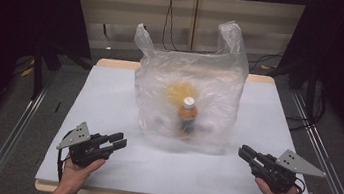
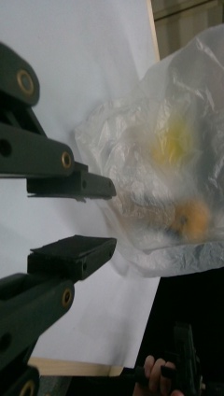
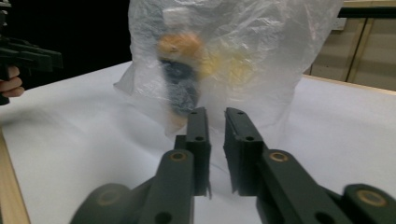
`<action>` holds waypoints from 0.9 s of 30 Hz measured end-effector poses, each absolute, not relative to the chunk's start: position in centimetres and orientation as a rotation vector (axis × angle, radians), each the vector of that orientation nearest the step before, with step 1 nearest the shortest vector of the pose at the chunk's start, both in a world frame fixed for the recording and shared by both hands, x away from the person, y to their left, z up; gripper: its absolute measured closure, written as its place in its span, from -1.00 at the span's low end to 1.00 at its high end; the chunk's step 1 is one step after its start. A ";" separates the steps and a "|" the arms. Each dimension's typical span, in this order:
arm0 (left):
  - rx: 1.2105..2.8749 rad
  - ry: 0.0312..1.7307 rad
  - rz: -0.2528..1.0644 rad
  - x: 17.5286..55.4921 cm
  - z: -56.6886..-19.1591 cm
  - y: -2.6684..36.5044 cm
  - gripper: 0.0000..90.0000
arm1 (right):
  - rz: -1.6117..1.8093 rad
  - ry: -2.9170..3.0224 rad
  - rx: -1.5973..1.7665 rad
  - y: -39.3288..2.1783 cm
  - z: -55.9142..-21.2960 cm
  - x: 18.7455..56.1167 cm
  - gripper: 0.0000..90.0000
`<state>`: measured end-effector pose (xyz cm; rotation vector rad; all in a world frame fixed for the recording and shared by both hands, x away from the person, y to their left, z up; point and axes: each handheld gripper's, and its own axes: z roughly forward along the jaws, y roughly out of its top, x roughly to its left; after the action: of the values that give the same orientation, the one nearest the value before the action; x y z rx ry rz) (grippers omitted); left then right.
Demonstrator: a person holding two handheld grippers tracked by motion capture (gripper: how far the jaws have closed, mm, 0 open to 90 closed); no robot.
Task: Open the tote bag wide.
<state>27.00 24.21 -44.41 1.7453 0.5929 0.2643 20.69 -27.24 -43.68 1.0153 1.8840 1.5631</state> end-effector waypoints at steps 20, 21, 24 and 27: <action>1.780 0.532 0.174 27.9 -42.8 22.7 1.00 | 1.614 2.007 0.932 -25.9 -41.7 22.1 1.00; 1.780 0.532 0.174 27.9 -42.8 22.7 1.00 | 1.614 2.007 0.932 -25.9 -41.7 22.1 1.00; 1.777 0.522 0.164 28.2 -42.5 22.5 1.00 | 1.629 2.015 0.928 -25.6 -41.0 22.7 1.00; 1.777 0.528 0.176 28.4 -42.2 22.4 1.00 | 1.636 2.021 0.930 -25.3 -40.6 23.1 1.00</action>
<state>28.39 22.38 -42.20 1.7770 0.5278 0.1760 23.06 -25.31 -40.64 0.9302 2.0209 1.6365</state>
